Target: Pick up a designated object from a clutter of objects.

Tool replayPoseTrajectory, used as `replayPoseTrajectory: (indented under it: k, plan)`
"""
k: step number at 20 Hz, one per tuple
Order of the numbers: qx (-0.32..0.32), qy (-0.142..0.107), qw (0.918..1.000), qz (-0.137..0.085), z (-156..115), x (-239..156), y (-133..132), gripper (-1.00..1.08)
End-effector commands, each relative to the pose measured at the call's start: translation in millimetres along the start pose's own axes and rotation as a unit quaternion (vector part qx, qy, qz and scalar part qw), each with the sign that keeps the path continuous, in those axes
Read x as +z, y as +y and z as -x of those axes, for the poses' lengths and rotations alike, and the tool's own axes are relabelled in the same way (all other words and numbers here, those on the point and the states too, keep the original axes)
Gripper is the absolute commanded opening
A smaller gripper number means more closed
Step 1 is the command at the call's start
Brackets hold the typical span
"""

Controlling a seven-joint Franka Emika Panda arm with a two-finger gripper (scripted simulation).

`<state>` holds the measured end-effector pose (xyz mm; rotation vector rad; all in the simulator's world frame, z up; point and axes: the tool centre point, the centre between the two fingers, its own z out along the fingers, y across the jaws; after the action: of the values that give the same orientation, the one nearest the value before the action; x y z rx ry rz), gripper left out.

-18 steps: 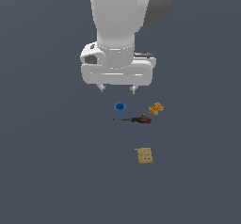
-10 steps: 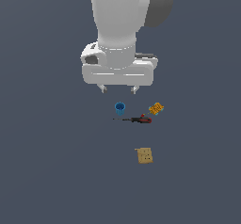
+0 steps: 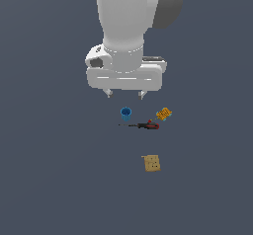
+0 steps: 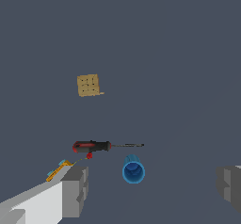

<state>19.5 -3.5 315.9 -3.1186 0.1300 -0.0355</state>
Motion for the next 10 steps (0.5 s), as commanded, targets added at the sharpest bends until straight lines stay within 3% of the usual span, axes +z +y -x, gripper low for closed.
replayPoseTrajectory:
  k: [1,10]
  plan:
    - [0.007,0.000,1.0000,0.000,0.0,2.7,-0.8,1.00]
    - [0.066,-0.001,0.9978,0.000,0.7,24.4,-6.7,1.00]
